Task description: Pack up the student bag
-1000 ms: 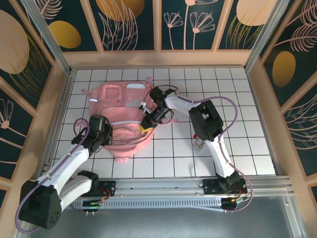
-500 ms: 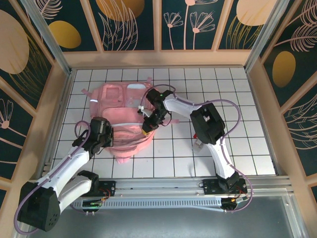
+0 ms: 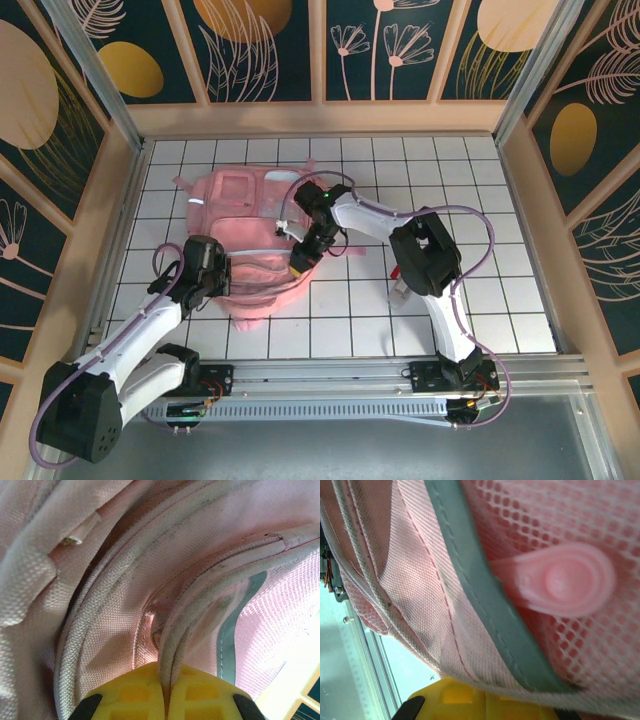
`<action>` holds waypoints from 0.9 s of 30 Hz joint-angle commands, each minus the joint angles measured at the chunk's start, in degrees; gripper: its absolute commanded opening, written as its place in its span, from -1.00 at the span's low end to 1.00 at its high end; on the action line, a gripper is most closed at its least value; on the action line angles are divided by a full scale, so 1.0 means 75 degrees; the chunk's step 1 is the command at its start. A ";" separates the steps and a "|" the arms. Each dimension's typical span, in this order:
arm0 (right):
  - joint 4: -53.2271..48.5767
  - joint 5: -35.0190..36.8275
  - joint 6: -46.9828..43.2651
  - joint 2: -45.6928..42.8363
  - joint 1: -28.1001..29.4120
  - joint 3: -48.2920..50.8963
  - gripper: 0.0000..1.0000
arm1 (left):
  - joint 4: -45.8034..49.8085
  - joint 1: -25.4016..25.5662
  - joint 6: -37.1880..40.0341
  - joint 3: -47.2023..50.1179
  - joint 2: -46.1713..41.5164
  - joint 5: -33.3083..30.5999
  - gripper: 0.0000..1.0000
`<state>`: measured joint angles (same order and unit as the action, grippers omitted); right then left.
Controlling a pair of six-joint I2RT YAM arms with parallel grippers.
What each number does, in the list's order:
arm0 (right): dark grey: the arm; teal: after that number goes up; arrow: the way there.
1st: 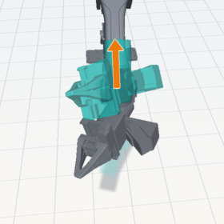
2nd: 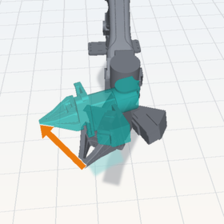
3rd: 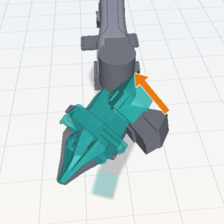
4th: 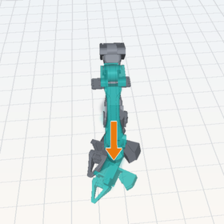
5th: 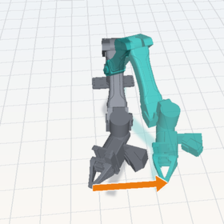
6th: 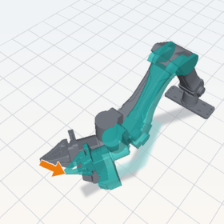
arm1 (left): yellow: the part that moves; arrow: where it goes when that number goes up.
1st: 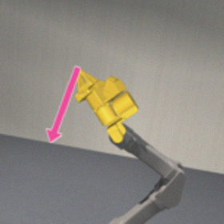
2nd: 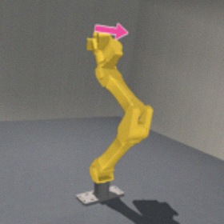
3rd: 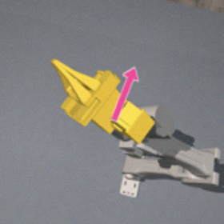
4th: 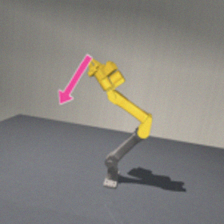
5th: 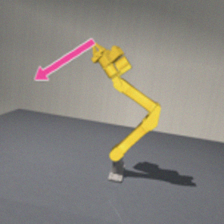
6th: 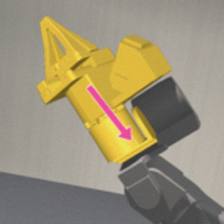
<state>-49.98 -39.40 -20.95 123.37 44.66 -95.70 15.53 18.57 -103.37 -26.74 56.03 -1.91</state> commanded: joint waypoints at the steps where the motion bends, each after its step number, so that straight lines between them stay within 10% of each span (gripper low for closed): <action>1: -0.0121 -0.0636 -0.0305 -0.0194 0.0579 0.0032 -0.99 | -0.0382 0.0152 0.0001 -0.0236 0.0179 0.0522 -1.00; 7: -0.0204 -0.1397 -0.0374 -0.0170 0.0645 0.0010 -0.78 | -0.0468 0.0150 -0.0026 -0.0172 0.0188 0.0485 -1.00; 12: 0.0919 -0.2254 0.1963 -0.0171 0.0188 0.0034 -0.68 | -0.0617 0.0149 -0.0186 0.0090 -0.0016 0.0455 -0.99; 14: 0.1472 -0.2575 0.2789 -0.0272 0.0128 0.0318 -0.67 | -0.0641 0.0150 -0.0014 0.0081 -0.0041 0.0438 -0.64; 18: 0.2783 -0.2875 0.4126 -0.0795 0.0042 0.1206 -0.49 | -0.0453 0.0152 0.1358 -0.0446 0.0170 0.0644 -0.12; 27: 0.3487 -0.1567 0.5212 -0.1881 -0.0346 0.2291 -0.19 | 0.2176 0.0414 0.5361 -0.2408 0.0864 0.1660 -0.07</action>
<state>-26.37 -55.59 14.96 114.13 43.20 -80.12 25.69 20.03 -73.95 -42.28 63.31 6.00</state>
